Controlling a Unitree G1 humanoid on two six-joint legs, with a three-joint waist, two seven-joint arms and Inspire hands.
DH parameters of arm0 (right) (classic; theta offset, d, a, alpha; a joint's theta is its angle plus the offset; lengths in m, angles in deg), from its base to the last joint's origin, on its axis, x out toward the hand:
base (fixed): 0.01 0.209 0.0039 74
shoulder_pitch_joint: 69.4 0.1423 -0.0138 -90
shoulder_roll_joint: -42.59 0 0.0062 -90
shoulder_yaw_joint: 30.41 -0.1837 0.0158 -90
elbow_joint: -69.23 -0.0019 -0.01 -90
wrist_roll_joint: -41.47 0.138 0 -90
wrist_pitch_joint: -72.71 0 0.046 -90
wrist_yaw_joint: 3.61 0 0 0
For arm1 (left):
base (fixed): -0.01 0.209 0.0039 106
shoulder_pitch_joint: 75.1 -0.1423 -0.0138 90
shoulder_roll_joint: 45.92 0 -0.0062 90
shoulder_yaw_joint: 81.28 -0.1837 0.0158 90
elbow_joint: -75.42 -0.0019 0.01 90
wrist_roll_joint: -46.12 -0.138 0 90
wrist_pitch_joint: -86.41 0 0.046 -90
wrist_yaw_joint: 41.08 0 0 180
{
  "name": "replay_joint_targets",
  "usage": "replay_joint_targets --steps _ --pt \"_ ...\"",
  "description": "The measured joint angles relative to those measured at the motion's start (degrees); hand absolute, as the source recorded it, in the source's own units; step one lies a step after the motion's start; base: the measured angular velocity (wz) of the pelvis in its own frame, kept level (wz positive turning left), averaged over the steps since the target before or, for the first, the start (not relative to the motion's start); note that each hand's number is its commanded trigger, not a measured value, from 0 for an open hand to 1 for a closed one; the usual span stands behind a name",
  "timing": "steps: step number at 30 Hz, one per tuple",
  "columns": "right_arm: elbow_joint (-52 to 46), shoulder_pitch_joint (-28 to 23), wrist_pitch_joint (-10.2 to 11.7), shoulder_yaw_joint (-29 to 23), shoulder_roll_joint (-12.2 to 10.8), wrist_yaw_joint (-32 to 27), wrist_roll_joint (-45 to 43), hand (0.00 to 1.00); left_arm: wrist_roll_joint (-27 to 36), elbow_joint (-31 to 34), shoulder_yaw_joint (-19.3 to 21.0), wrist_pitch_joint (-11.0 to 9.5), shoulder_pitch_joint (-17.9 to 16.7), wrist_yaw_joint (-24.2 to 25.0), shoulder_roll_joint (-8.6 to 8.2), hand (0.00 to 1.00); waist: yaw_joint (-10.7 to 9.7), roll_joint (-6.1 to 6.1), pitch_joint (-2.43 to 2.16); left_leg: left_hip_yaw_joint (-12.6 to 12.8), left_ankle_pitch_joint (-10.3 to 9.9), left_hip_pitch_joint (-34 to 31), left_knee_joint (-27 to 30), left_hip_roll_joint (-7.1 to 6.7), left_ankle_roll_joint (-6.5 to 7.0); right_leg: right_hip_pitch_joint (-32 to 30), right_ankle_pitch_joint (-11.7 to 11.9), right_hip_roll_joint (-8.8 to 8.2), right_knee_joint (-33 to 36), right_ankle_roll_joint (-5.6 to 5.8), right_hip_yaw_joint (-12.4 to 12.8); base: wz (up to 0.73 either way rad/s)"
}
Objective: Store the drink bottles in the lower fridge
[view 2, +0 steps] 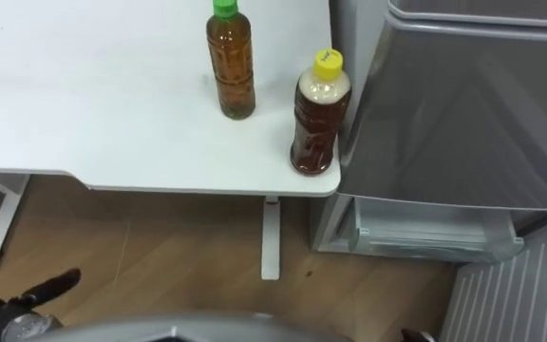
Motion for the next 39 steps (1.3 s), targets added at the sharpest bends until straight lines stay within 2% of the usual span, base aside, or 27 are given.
replay_joint_targets --steps 1,5,10,13,17,19,22,24,26,28,31,35,39 --pt "0.0 0.1 0.0 0.1 -0.1 0.3 0.1 0.00 -0.1 3.0 -0.2 -0.4 0.0 -0.5 0.00 0.00 0.1 -0.15 0.12 -0.1 0.0 -0.2 0.1 -0.01 0.01 0.1 0.0 -0.01 0.0 0.01 -0.1 0.00" --pt "0.0 -0.1 0.5 1.0 -0.1 0.9 0.3 0.00 -1.5 10.7 -2.5 -1.7 0.0 -1.8 -0.03 0.00 -0.2 -0.28 0.12 -0.7 0.0 -0.6 0.5 -0.08 0.07 0.4 0.1 0.02 0.0 0.20 -0.5 0.09" --pt "0.1 0.1 0.5 1.3 0.9 2.7 1.1 0.00 -5.7 25.6 -8.4 -2.6 -0.4 -2.0 0.27 0.00 -0.5 0.57 -0.11 -1.5 0.1 -1.8 1.2 -0.25 0.11 0.5 0.1 -0.01 0.0 0.21 -1.6 0.12" --pt "0.5 0.2 0.6 2.5 1.5 3.5 2.7 0.00 -6.1 30.5 -11.0 -3.6 -0.4 -0.2 0.30 0.00 -0.6 0.42 -0.12 -1.5 0.3 -1.7 1.5 -0.25 0.08 0.6 0.1 -0.01 0.0 0.21 -1.5 0.01" --pt "0.6 0.1 0.7 2.8 1.6 4.3 2.9 0.00 -6.0 32.6 -12.8 -3.7 -0.4 2.9 0.43 0.00 -0.9 0.12 0.12 -1.4 0.3 -1.8 1.7 -0.23 0.08 0.7 0.1 -0.01 0.0 0.21 -1.5 0.00" --pt "0.6 0.1 0.9 3.0 1.3 4.6 3.0 0.00 -6.0 34.3 -14.2 -3.7 -0.5 4.6 0.42 0.00 -1.1 -0.41 0.42 -1.5 0.3 -1.9 1.8 -0.21 0.08 0.6 0.1 0.00 0.0 0.20 -1.5 0.00" --pt "0.6 0.2 1.3 3.3 0.9 5.0 3.0 0.00 -6.1 36.3 -15.2 -3.6 -0.5 6.5 0.44 0.00 -1.2 -0.64 0.54 -1.4 0.3 -2.0 1.4 -0.18 0.08 0.3 0.1 0.05 0.0 0.20 -1.3 0.00" --pt "1.3 0.4 1.5 3.3 0.7 5.6 2.9 0.00 -6.2 38.5 -15.2 -3.6 -0.5 7.6 0.45 0.00 -1.3 -1.00 0.43 -1.4 0.3 -2.1 1.1 -0.16 0.07 -0.2 0.1 0.06 0.0 0.18 -1.3 0.00" --pt "1.4 0.5 1.4 3.3 0.7 6.2 2.3 0.00 -8.9 40.4 -15.4 -3.7 -0.5 8.4 0.83 0.00 -1.6 -1.40 0.32 -1.4 0.3 -2.4 1.1 -0.13 0.06 -0.5 0.1 0.07 0.1 0.18 -1.4 0.00" --pt "1.4 0.8 1.4 3.3 0.8 7.3 1.9 0.00 -12.8 42.4 -16.3 -3.7 -0.5 10.3 2.07 0.00 -2.0 -1.58 0.22 -1.4 0.3 -3.0 1.5 -0.16 0.07 -0.7 0.2 0.06 0.0 0.12 -1.4 0.00" --pt "2.1 1.7 1.6 3.4 0.8 7.6 1.9 0.00 -15.4 44.2 -18.2 -3.7 -0.4 13.1 3.17 0.00 -2.4 -1.29 0.26 -1.5 0.3 -3.0 1.7 -0.20 0.09 -0.5 0.2 0.03 -0.1 0.13 -1.4 0.00" --pt "2.6 2.2 2.0 3.4 1.2 7.6 1.9 0.00 -16.9 44.4 -20.1 -3.7 -0.3 17.0 3.35 0.00 -2.5 -0.98 0.42 -1.4 0.3 -2.9 1.7 -0.17 0.08 -0.5 0.2 0.04 -0.2 0.13 -1.4 0.00" --pt "2.6 2.4 2.5 4.0 1.8 7.7 2.0 0.00 -16.5 44.4 -22.0 -3.7 -0.3 20.2 3.40 0.00 -2.5 -0.36 0.78 -1.4 0.3 -3.1 1.7 -0.12 0.07 -0.6 0.2 0.09 -0.1 0.13 -1.3 0.00"
